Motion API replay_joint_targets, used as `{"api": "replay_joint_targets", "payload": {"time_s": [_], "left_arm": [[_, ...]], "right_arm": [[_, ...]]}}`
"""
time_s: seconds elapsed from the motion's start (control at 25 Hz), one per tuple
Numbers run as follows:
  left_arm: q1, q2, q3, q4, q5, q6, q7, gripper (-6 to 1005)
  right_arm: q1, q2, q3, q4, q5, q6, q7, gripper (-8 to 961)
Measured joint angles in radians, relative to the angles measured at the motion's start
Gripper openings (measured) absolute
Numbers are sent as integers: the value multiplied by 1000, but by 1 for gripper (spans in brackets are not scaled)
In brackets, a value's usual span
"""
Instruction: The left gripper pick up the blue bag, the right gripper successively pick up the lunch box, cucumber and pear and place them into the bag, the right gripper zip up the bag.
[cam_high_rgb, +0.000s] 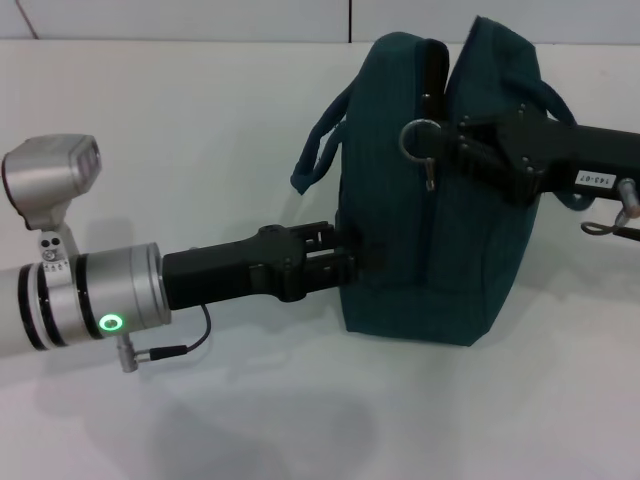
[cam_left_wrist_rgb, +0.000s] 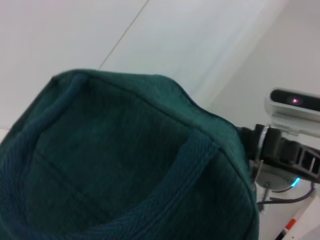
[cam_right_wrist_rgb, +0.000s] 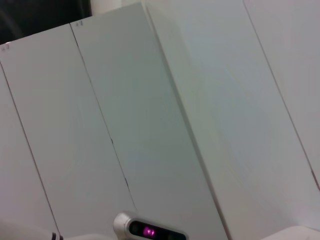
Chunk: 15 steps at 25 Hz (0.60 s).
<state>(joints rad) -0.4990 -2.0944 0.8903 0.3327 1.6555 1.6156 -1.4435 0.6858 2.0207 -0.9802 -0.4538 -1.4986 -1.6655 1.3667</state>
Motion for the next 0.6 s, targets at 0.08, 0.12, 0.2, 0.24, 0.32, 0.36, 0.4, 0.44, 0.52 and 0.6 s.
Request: {"api": "replay_joint_targets", "payload": {"time_s": [0.08, 0.12, 0.2, 0.24, 0.32, 0.36, 0.4, 0.44, 0.52, 0.6], "left_arm": [[-2, -3, 0, -1, -3, -4, 0, 543], [-4, -4, 0, -2, -6, -8, 0, 542], [-8, -5, 1, -11, -11, -23, 0, 541], [-11, -5, 1, -18, -13, -36, 0, 541], [-18, -5, 1, -35, -14, -62, 1, 540], [-21, -5, 1, -39, -14, -70, 2, 539], [-22, -6, 1, -41, -14, -74, 3, 539], [-23, -6, 1, -42, -15, -78, 5, 538], [-24, -7, 1, -46, -21, -84, 8, 537], [-25, -7, 1, -52, -33, -98, 10, 536]], "right_arm": [[-5, -1, 1, 0, 0, -2, 0, 20], [-9, -1, 2, 0, 0, -5, 0, 20], [-14, -2, 4, 0, 1, -15, 0, 21], [-16, -2, 3, 0, 5, -25, 0, 21], [-17, -2, 2, 0, 11, -41, 0, 21], [-17, -2, 2, 0, 13, -46, 0, 21], [-17, -2, 2, 0, 14, -50, 0, 21], [-18, -3, 3, 0, 15, -52, 1, 21], [-18, -4, 3, 0, 15, -55, 3, 21], [-17, -4, 4, 0, 16, -61, 5, 21]]}}
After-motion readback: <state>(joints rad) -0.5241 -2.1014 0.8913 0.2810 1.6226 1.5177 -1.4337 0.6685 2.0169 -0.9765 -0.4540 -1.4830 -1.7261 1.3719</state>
